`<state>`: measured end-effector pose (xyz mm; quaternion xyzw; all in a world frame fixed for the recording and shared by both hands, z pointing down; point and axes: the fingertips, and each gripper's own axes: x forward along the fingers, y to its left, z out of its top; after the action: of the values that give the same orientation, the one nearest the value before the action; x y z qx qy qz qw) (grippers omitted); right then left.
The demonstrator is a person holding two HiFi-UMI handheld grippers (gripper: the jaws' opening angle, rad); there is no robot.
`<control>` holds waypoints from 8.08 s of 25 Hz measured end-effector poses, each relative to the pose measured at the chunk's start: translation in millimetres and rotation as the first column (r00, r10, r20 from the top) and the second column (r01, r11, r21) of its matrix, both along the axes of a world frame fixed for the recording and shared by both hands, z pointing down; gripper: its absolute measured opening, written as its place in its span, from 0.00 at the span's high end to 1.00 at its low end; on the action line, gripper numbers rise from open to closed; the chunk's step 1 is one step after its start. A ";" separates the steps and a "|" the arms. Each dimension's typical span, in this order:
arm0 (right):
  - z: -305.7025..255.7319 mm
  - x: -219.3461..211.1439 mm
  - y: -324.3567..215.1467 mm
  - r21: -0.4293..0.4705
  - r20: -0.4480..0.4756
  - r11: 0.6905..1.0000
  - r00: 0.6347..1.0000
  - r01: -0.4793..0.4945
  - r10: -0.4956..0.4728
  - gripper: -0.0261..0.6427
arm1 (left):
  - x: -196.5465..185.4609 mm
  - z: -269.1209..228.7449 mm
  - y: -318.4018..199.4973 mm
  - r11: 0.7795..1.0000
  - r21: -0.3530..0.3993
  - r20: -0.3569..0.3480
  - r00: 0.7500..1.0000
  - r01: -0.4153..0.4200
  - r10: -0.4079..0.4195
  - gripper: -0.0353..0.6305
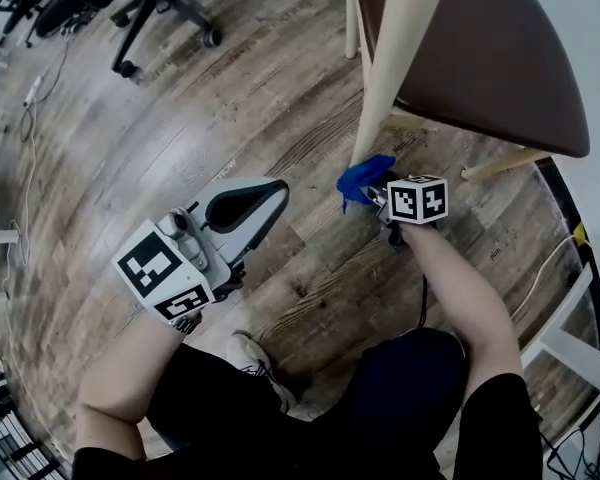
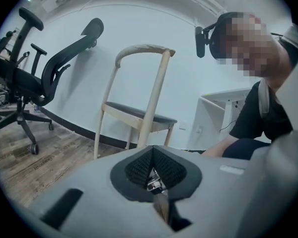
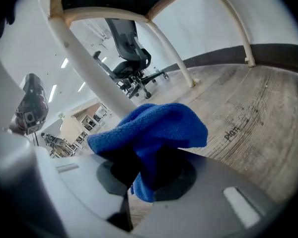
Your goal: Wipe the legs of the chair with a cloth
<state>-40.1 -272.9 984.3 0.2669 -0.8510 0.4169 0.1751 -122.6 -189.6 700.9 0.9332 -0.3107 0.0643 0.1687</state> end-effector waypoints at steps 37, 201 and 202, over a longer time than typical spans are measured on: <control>-285.1 257.3 -20.2 0.291 0.254 0.812 0.859 -0.505 0.444 0.86 | 59.7 -8.2 -13.3 0.996 0.064 -0.052 0.996 -0.068 0.072 0.95; -939.6 208.6 501.5 0.200 0.396 0.912 0.881 -0.357 0.258 0.86 | 159.4 -639.2 390.8 0.993 -0.114 -0.133 0.991 0.002 -0.018 0.95; -938.1 208.8 502.1 0.198 0.396 0.914 0.882 -0.355 0.257 0.86 | 161.2 -637.6 391.9 0.993 -0.120 -0.136 0.991 0.001 -0.018 0.95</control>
<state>168.7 229.2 46.2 0.3387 -0.8629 0.3640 -0.0902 38.6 202.3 63.3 0.9221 -0.2984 0.0179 0.2458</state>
